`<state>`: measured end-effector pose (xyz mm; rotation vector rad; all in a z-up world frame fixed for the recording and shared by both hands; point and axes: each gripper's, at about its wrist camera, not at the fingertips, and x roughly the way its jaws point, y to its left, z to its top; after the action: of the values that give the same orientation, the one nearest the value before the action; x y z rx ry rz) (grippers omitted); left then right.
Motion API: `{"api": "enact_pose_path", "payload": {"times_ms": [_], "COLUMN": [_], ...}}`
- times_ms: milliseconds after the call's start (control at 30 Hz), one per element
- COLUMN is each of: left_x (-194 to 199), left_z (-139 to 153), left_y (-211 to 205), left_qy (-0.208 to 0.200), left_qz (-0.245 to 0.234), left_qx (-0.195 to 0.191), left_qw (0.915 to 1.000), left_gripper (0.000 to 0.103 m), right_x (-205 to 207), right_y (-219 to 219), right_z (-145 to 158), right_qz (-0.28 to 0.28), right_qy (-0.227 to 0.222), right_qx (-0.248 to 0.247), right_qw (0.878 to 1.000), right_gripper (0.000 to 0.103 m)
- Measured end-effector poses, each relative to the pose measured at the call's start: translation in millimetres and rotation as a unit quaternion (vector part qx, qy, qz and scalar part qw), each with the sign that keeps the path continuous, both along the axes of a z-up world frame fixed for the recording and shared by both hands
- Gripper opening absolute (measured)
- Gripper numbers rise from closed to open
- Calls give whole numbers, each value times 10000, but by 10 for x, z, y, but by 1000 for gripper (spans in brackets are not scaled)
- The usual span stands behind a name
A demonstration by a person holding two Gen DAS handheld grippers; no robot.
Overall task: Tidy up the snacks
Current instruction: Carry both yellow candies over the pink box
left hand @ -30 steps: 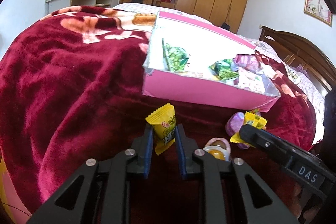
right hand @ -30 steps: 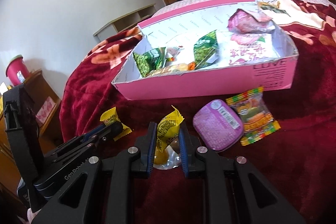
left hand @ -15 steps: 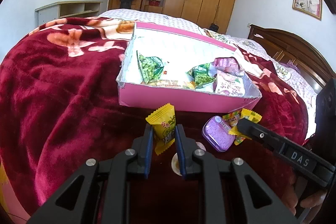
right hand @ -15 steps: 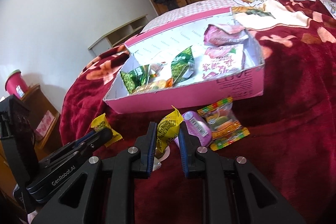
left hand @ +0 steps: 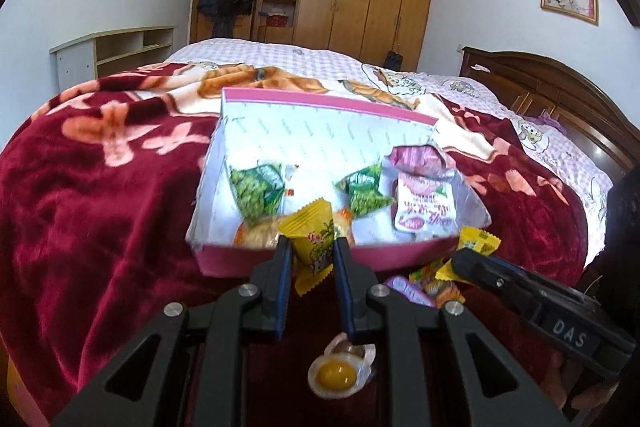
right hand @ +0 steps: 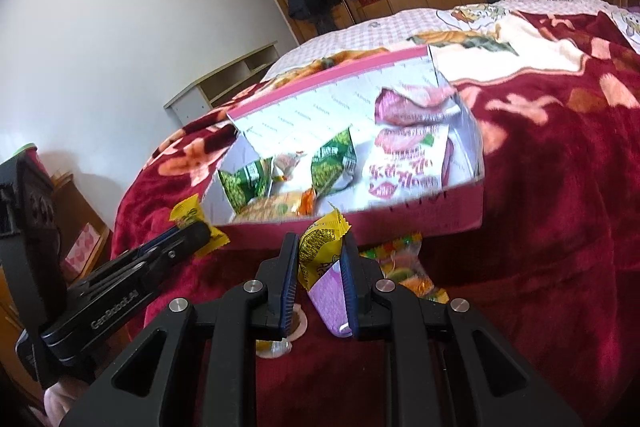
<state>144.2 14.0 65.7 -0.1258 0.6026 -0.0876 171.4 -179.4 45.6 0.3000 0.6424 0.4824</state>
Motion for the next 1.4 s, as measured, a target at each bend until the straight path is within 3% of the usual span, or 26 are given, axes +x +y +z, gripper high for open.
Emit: {"api": "enact_pose_path", "payload": {"times_ms": [600,1233,1400], "left_x": [604,1001,1024], "left_z": [16,-351,-429], "left_y": [-89,-72,-36], "left_qy": [130,307,437], "left_qz": [-142,48,97], "left_qx": [61,79,16], "left_qw": [9998,9995,9990], "left_gripper": [21,22,26], "right_x": [266,586,566], "right_y": [-40,-2,26], "right_z": [61,-147,-183], "right_qz": [-151,-578,-636], "right_qy": [-123,-119,-211], "right_qx": [-68,-235,-331], "right_qw": [9998,9980,9972], "right_gripper": [22,22,22]}}
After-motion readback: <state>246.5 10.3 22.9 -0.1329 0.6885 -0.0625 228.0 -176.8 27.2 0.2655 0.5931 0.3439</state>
